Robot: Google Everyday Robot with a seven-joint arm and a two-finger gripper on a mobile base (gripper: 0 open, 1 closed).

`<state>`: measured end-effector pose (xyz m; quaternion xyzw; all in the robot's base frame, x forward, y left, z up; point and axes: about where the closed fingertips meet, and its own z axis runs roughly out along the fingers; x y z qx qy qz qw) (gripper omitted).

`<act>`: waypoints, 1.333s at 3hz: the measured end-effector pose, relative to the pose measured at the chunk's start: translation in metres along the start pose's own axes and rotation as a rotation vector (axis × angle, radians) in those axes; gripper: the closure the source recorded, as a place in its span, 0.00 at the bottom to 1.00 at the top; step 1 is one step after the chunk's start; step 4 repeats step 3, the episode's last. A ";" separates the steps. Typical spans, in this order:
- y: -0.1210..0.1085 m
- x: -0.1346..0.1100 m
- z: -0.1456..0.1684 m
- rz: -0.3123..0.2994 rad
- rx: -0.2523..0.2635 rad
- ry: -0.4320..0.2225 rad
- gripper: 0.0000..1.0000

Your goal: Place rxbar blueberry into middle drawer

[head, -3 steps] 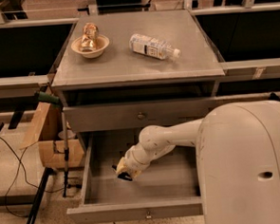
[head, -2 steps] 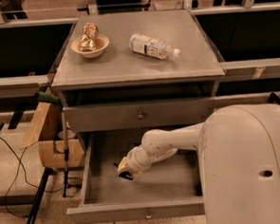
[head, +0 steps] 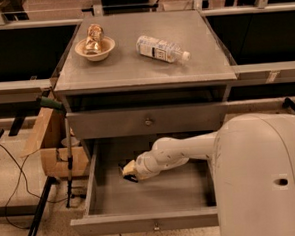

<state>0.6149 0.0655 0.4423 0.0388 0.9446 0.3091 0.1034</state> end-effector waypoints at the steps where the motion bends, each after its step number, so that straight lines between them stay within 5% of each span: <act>1: -0.001 -0.012 -0.001 -0.022 -0.008 -0.021 0.14; 2: -0.001 -0.020 -0.001 -0.049 -0.020 -0.024 0.00; 4: -0.001 -0.022 -0.001 -0.058 -0.023 -0.019 0.00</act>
Offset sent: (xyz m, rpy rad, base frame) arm 0.0316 -0.0072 0.0110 0.0166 -0.0671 0.1072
